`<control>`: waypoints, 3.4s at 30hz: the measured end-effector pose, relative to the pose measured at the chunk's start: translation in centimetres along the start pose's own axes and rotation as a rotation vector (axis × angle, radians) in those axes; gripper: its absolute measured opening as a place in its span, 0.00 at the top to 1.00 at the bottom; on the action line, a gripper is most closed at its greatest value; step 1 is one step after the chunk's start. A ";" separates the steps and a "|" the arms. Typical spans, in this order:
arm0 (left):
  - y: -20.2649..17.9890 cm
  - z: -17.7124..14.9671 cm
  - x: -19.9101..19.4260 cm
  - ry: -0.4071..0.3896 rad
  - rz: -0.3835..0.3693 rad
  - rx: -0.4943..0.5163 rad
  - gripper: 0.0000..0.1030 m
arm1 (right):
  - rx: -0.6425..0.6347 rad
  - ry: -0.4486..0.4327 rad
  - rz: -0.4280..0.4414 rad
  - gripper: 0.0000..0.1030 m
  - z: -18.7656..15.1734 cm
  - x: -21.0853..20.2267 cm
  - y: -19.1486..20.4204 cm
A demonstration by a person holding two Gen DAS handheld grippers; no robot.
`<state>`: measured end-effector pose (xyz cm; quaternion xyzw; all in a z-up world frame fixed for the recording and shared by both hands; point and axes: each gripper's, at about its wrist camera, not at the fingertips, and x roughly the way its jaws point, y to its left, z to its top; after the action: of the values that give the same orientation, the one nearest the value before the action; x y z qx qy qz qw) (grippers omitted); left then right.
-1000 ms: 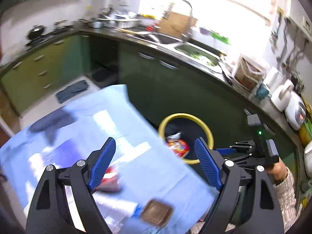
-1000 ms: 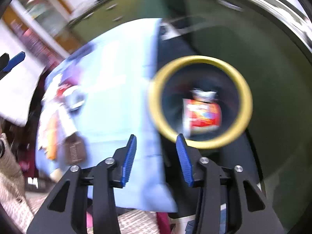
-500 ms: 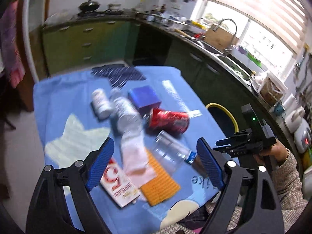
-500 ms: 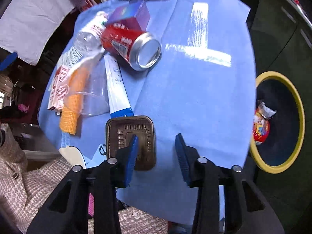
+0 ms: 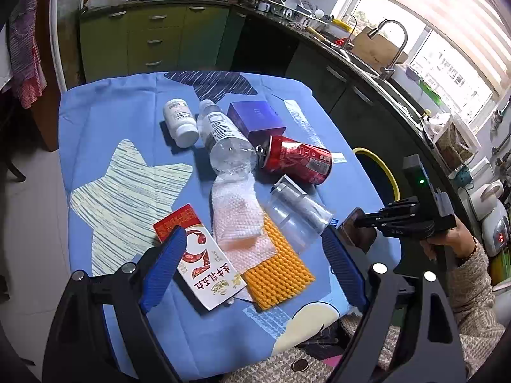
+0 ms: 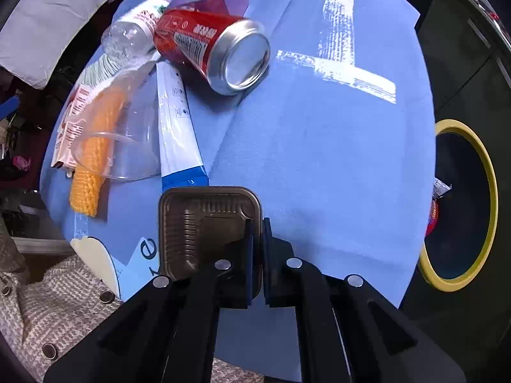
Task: Collect trash
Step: 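Carry the brown tray over the bin and open the right gripper, then grasp the red-and-white milk carton with the left gripper, then carry the milk carton over the bin and open the left gripper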
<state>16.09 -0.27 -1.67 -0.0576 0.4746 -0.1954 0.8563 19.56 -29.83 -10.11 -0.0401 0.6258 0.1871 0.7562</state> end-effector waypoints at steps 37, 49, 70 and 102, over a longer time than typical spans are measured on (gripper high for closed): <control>0.7 -1.0 1.4 0.084 0.053 -0.080 0.16 | 0.520 -0.246 -0.256 0.76 -3.1 -6.7 -23.4; 5.0 -1.6 6.4 0.323 0.118 -0.367 0.13 | 0.341 -0.324 -0.110 0.68 -7.2 -5.6 -14.3; 7.4 -1.0 11.3 0.395 0.228 -0.417 0.51 | 0.295 -0.346 -0.070 0.63 -8.4 -4.9 -12.0; -36.6 11.3 22.4 0.157 -0.198 0.436 0.51 | 0.651 -0.553 -0.140 0.63 -22.7 -8.8 -18.1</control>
<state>25.89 -43.53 -2.81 0.0976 0.4785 -0.3800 0.7856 3.22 -55.37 -9.63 0.2097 0.4216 -0.0682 0.8796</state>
